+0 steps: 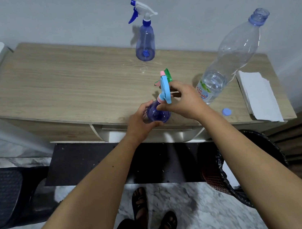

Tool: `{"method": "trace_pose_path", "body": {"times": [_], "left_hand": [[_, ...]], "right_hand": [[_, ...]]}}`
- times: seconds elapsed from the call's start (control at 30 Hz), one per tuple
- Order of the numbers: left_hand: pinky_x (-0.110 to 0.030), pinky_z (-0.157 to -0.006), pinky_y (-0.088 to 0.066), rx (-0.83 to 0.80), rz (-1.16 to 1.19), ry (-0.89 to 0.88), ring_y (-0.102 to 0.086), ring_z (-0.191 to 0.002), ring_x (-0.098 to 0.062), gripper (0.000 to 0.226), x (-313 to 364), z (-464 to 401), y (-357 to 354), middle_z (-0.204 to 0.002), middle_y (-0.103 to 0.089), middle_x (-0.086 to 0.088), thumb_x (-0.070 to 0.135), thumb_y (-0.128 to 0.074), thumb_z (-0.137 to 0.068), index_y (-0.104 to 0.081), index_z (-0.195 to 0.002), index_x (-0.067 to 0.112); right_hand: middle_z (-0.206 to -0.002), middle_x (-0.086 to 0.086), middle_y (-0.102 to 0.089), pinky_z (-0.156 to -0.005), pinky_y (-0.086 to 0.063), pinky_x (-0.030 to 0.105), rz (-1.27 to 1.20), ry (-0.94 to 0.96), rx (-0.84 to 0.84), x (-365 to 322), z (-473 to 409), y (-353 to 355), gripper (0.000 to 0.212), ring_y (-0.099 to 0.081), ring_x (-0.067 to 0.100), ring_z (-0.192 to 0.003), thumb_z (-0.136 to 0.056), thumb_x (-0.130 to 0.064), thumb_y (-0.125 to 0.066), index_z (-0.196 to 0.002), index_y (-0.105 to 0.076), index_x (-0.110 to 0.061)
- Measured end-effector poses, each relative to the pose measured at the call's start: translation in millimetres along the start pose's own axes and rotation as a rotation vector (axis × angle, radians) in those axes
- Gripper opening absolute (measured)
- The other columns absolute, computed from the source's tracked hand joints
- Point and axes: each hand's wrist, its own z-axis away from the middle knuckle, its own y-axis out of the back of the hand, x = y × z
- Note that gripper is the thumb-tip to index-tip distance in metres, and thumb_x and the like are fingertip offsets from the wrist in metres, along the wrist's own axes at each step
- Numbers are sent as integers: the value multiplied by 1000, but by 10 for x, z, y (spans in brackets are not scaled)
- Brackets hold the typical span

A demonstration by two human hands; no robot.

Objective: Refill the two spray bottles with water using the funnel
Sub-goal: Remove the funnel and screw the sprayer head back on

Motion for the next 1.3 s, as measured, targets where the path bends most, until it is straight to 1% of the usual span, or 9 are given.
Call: {"method": "trace_pose_path", "body": {"times": [0.13,0.23,0.37,0.5,0.7,0.93,1.1,1.23,1.3], "left_hand": [[-47,-108,-56,0,-20,2,-67,-127,-13,96,-13,-5,1,-141,-67,1,24,-101,-62,-55,-146,16],[-49,-110,-54,2,7,-4,-66,-129,-15,97,-22,-9,5,-143,-67,2,34,-98,-60,-56,-145,17],[-50,-110,-54,-11,12,-4,-65,-130,-16,96,-26,-14,14,-142,-67,2,41,-97,-59,-56,-143,18],[-47,-110,-54,-2,21,3,-66,-128,-15,97,-36,-21,7,-140,-68,1,38,-98,-58,-56,-143,17],[-47,-108,-55,-19,-13,4,-67,-126,-15,92,-54,-34,16,-138,-69,2,26,-100,-63,-56,-143,19],[-47,-108,-56,7,-31,-11,-67,-127,-14,95,-31,-30,5,-139,-69,3,33,-98,-60,-56,-144,19],[-45,-106,-56,12,-78,-23,-68,-125,-15,86,-73,-41,7,-137,-70,1,18,-99,-66,-57,-141,17],[-43,-108,-55,36,-75,-26,-68,-125,-10,90,-67,-40,-1,-137,-70,2,19,-101,-64,-57,-143,16],[-42,-108,-56,38,-74,-26,-68,-124,-10,91,-63,-37,-4,-136,-71,2,19,-101,-64,-56,-143,16]], "right_hand": [[-89,-20,-77,-89,-59,32,-188,-21,50,63,72,-72,22,-71,-1,-85,-84,-19,-87,-103,-78,-23],[-84,-4,-80,-86,-61,41,-307,-89,99,76,67,-151,28,-73,10,-79,-72,-18,-95,-89,-74,-26],[-61,-19,-68,-76,-57,29,-357,-131,127,64,52,-207,43,-63,-4,-60,-66,-11,-99,-79,-61,-25],[-110,9,-80,-92,-61,28,-481,-146,82,94,91,-164,33,-78,11,-100,-78,5,-88,-93,-63,-9],[-75,-6,-71,-73,-56,21,-507,-161,186,97,47,-249,42,-68,3,-68,-67,5,-95,-83,-61,-14],[-119,15,-74,-89,-56,20,-432,-86,156,133,114,-246,33,-73,3,-97,-81,0,-87,-112,-76,-2],[-72,-20,-70,-76,-58,22,-415,-183,215,75,86,-327,40,-68,-2,-72,-66,-13,-99,-84,-65,-19],[-118,11,-78,-99,-61,35,-489,-163,110,103,108,-256,39,-76,13,-102,-80,-4,-89,-115,-72,-12],[-114,10,-79,-94,-60,29,-462,-138,116,120,115,-234,33,-75,9,-99,-85,-3,-85,-117,-75,-7]]}}
